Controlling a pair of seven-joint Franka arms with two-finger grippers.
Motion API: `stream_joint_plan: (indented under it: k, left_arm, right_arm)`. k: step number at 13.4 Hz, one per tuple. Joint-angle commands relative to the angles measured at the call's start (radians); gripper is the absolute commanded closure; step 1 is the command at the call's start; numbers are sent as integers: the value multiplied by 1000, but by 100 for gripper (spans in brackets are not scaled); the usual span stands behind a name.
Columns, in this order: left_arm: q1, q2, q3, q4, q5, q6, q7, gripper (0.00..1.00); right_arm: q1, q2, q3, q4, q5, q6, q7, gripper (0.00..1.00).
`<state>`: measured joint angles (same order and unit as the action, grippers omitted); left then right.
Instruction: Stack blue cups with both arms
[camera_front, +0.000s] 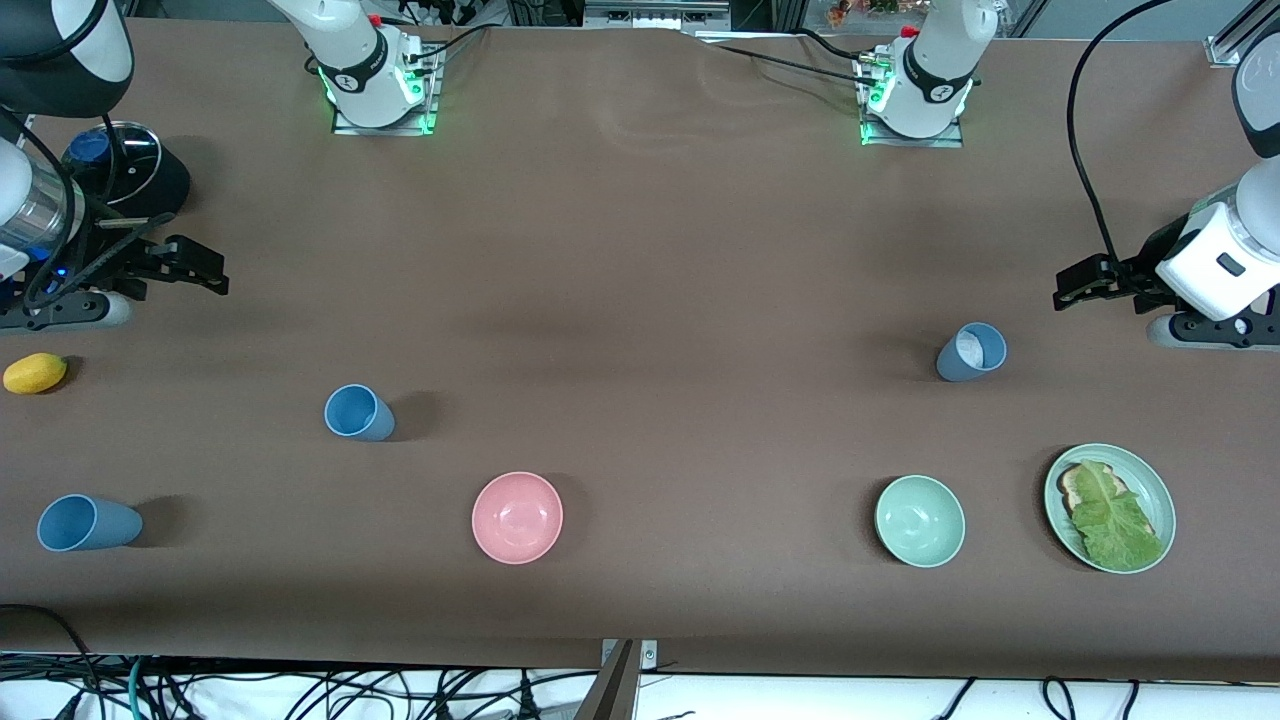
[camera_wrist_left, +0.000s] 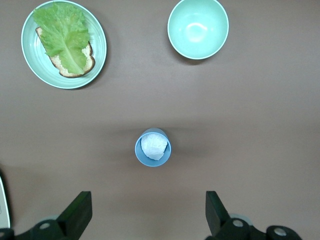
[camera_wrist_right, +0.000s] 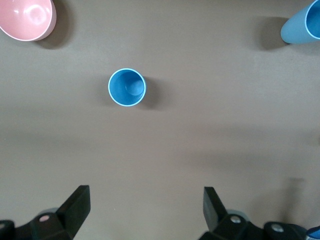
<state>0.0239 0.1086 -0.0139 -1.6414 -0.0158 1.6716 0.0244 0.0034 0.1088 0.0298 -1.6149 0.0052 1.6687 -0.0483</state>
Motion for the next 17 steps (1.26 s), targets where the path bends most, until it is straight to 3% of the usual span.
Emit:
stream_joint_plan:
  k: [1,17]
  left_arm:
    - [-4,-4,3,-3,22,5,5,0]
    - [-4,-3,2,-5,20,5,2,0]
  right_arm:
    - [0,5,1,26,-11,-23,10,0]
    - [-2,6,-1,27,-7,-9,10,0]
